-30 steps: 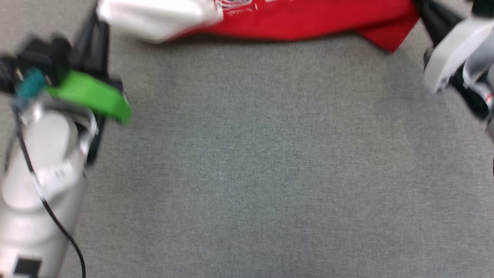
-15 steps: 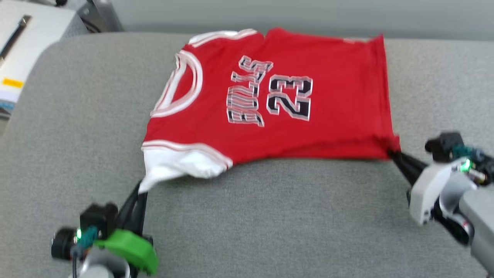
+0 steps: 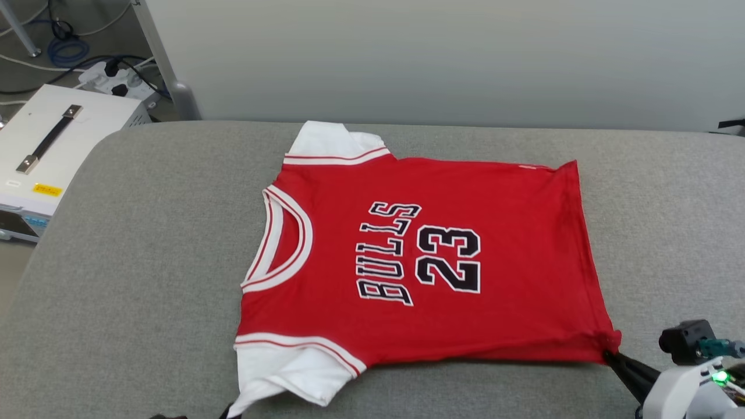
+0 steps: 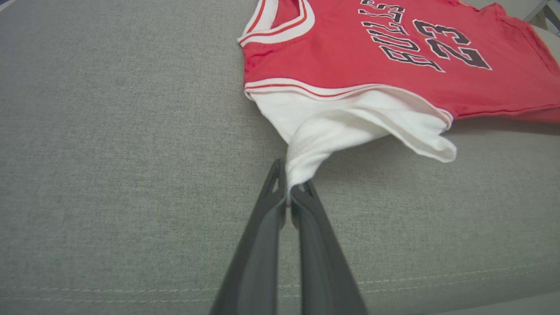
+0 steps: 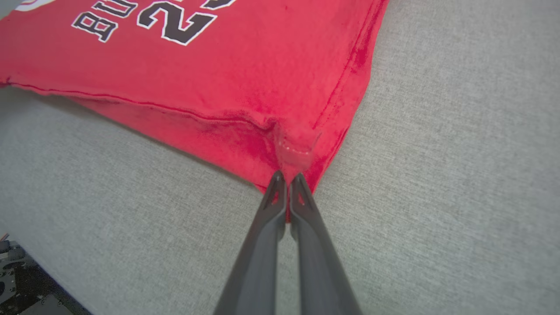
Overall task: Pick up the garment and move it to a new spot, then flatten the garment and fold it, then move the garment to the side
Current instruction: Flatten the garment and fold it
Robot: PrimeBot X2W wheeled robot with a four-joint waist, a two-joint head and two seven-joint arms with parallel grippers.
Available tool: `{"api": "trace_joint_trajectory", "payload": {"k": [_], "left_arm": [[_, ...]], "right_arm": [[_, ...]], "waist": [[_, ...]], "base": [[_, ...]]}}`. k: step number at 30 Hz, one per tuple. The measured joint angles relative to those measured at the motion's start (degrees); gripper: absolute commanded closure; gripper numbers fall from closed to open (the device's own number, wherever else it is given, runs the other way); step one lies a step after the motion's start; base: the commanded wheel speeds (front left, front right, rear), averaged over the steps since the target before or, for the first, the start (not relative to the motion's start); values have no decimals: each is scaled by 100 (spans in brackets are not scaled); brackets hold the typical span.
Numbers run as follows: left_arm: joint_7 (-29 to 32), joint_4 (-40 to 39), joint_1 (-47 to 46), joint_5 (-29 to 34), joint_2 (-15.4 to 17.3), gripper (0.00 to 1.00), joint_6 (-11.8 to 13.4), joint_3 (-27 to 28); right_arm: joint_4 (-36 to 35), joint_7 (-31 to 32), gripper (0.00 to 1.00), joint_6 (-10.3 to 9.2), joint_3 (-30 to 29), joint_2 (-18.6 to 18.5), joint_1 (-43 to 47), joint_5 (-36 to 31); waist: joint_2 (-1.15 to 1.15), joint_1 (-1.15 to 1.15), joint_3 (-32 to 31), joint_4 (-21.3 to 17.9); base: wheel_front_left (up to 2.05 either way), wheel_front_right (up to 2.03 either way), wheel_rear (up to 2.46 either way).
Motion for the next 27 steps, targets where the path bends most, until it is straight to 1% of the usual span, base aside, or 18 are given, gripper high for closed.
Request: {"api": "trace_joint_trajectory", "payload": {"k": [4, 7, 12, 15, 16, 21, 24, 27], "left_arm": [[168, -188, 328, -86, 48, 100, 33, -45], [183, -267, 475, -143, 44, 100, 56, -55], [162, -279, 426, -59, 41, 100, 90, -147], [119, -214, 132, 91, 86, 100, 31, -183], [101, -190, -1, 101, 100, 100, -13, -179], [144, 89, -1020, 226, 241, 100, -432, -199], [219, 354, -1643, 291, 296, 100, -698, -227], [230, 702, -2256, 346, 347, 100, -888, -249]], "right_arm": [[-205, 183, 100, 1, -337, -76, 543, -1], [-371, 299, 100, 1, -568, -73, 871, -89], [-581, 461, 100, 0, -1033, 80, 1168, -308], [-792, 575, 100, 0, -1361, 193, 1169, -459], [-846, 603, 100, 0, -1456, 227, 1165, -490], [-1079, 759, 100, 0, -1929, 420, 1066, -604], [-1210, 903, 100, 0, -2091, 480, 943, -656], [-1276, 1022, 100, 0, -2243, 570, 729, -658]], "waist": [[0, 0, -138, 7], [0, 0, -185, 15], [0, 0, -214, 50], [0, 0, -201, 48], [0, 0, -189, 46], [0, 0, -57, 35], [0, 0, 63, 16], [0, 0, 224, -14]], "base": [[0, 0, 0], [0, 0, 0], [0, 0, 0], [0, 0, 0], [0, 0, 0], [0, 0, 0], [0, 0, 0], [0, 0, 0]]}}
